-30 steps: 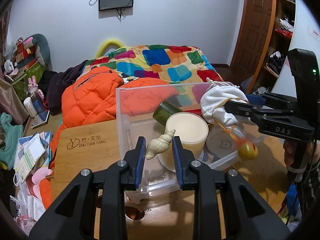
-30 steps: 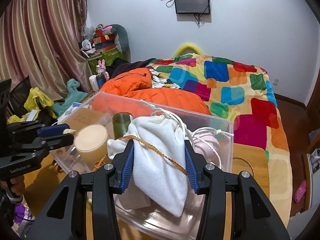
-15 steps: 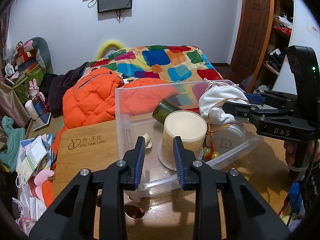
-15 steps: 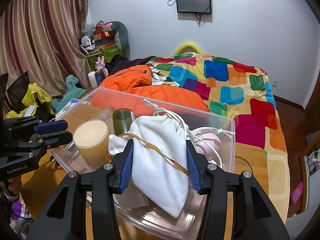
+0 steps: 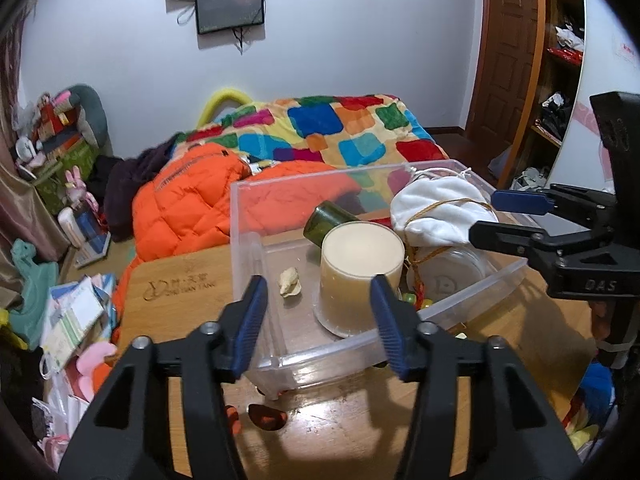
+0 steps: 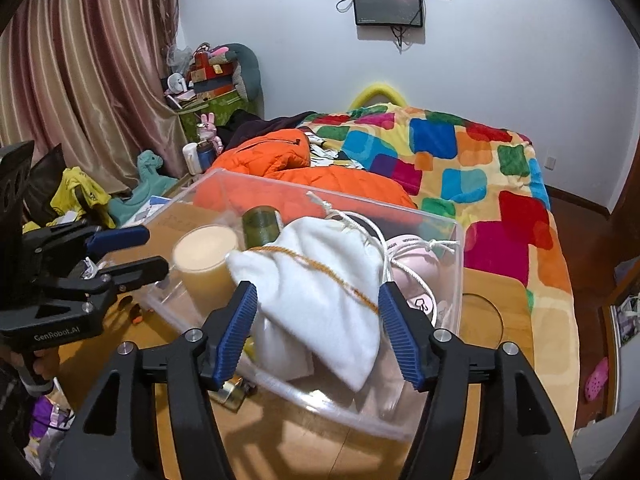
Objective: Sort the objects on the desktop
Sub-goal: 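Lower the pouch into the box with the right gripper while the left drops the seashell in, then grasp the small green-labelled pack on the table with the right gripper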
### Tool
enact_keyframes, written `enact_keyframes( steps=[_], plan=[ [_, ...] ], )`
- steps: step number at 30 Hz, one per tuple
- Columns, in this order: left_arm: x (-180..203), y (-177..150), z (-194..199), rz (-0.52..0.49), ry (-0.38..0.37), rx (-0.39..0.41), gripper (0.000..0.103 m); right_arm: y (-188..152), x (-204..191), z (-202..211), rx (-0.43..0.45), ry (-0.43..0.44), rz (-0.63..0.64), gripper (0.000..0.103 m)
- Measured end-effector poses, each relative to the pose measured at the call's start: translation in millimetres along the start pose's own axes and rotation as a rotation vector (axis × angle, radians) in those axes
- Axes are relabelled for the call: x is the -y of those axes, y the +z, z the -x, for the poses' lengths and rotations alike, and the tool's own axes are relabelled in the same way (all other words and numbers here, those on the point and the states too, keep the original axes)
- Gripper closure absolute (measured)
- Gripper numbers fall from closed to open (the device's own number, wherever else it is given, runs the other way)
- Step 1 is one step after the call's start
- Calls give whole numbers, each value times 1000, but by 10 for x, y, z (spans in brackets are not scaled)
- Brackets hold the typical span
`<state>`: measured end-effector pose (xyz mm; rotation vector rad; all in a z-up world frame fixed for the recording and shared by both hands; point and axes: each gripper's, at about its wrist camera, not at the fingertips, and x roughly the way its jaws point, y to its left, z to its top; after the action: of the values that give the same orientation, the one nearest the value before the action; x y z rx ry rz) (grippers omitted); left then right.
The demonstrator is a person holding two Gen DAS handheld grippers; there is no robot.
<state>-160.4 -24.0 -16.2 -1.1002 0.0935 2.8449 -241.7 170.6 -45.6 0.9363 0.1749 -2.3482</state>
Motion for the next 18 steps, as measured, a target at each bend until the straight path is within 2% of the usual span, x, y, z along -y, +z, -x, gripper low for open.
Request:
enact_keyframes(
  steps=[6,10,18],
  plan=[
    [32,-22,90,-9,9,14,45,-31,-93,160,28,-8,12,35],
    [29,-41,148,-3,11,20,41,-48,-152,244,43,-21,17,26],
    [68,-98,276,-14,5,44,30,-82,-216,407,71,-42,16,20]
  ],
)
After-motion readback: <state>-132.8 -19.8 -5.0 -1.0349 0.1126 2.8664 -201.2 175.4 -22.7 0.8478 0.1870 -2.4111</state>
